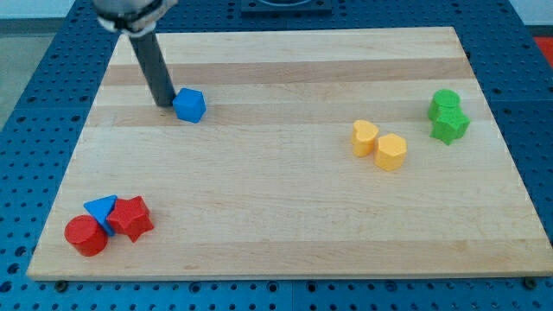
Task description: Push the blue cube to the top left
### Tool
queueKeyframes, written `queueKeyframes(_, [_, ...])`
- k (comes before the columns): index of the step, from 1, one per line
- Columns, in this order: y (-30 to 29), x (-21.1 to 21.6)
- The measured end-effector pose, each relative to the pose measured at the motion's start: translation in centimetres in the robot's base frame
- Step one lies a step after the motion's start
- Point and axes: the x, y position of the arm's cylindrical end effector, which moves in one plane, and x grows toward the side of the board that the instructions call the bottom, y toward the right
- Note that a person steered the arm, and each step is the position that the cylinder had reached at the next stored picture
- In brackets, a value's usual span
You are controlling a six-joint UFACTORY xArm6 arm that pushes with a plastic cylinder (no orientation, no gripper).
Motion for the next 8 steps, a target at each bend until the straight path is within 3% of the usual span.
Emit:
queueKeyframes(1, [0.0, -3.2])
queueKeyframes(2, [-0.9, -1.8])
queueKeyframes(4, [-4.4, 11.3])
queueKeyframes(5, [-0.8, 15.4])
queueKeyframes(6, [5.3, 11.1])
queueKeyframes(8, [5.9, 7.6])
